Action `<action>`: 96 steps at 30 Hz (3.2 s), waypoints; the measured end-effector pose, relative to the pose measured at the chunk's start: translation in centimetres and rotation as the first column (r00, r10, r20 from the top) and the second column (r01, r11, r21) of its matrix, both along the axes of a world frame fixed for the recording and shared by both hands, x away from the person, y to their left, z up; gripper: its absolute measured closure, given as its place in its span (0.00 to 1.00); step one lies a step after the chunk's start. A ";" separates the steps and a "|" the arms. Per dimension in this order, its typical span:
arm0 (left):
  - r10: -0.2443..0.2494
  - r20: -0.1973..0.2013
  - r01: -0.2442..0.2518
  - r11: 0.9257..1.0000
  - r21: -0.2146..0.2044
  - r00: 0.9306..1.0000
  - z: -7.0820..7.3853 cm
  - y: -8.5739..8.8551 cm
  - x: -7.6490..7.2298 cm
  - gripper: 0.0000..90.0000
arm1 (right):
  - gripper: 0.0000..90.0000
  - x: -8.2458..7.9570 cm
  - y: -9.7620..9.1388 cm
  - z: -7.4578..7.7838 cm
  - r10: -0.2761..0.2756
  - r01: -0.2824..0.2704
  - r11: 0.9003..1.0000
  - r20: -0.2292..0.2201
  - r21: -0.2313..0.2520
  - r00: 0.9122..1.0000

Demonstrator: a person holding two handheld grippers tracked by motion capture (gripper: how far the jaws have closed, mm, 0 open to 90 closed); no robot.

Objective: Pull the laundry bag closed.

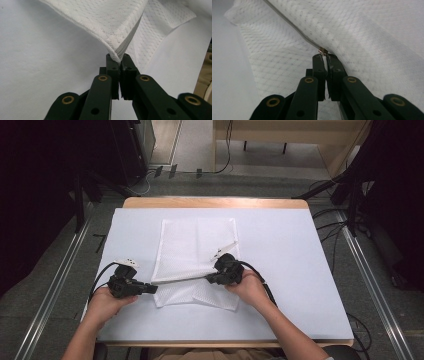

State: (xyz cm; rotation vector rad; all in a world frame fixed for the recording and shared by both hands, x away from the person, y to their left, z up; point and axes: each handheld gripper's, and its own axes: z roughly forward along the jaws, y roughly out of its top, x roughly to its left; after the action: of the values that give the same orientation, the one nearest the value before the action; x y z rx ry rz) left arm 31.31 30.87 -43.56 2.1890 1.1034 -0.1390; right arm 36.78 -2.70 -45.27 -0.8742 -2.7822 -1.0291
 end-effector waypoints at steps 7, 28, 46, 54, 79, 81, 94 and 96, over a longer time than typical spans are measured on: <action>0.002 0.002 -0.002 1.000 -0.001 1.000 0.0 0.0 0.0 0.98 | 0.98 -0.1 -0.6 0.1 -0.002 0.002 1.000 -0.003 0.002 1.000; -0.005 -0.004 0.005 1.000 -0.010 1.000 0.1 0.2 -0.1 0.98 | 0.98 -0.1 -1.9 0.3 -0.009 0.009 1.000 0.001 -0.013 1.000; 0.000 -0.013 0.000 1.000 -0.012 1.000 0.0 0.4 -0.1 0.98 | 0.98 -0.3 -3.3 0.4 -0.019 0.018 0.999 -0.007 -0.037 1.000; 0.001 -0.015 -0.001 1.000 -0.014 1.000 0.0 0.5 -0.1 0.98 | 0.98 -0.5 -4.3 0.4 -0.030 0.030 0.999 -0.006 -0.031 1.000; 0.001 -0.014 -0.001 1.000 -0.030 1.000 0.1 0.6 -0.1 0.98 | 0.98 -1.1 -7.0 0.6 -0.070 0.070 0.997 -0.007 -0.010 0.997; 0.001 -0.016 -0.001 0.999 -0.032 1.000 0.1 0.7 -0.1 0.98 | 0.98 -1.2 -7.3 0.7 -0.071 0.071 0.997 -0.003 -0.008 0.997; -0.018 -0.030 0.017 0.999 -0.033 0.999 0.0 0.6 -0.1 0.98 | 0.98 -1.3 -8.2 0.7 -0.078 0.078 0.997 -0.015 0.001 0.997; -0.022 -0.028 0.021 0.999 -0.034 0.999 0.0 0.5 -0.1 0.98 | 0.98 -1.3 -8.3 0.8 -0.077 0.077 0.997 -0.011 0.003 0.997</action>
State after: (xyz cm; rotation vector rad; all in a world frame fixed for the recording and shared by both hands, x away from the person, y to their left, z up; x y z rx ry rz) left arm 31.19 31.36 -43.56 2.1756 1.0865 -0.1975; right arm 35.49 -11.02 -44.50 -0.9910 -2.7568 -1.0358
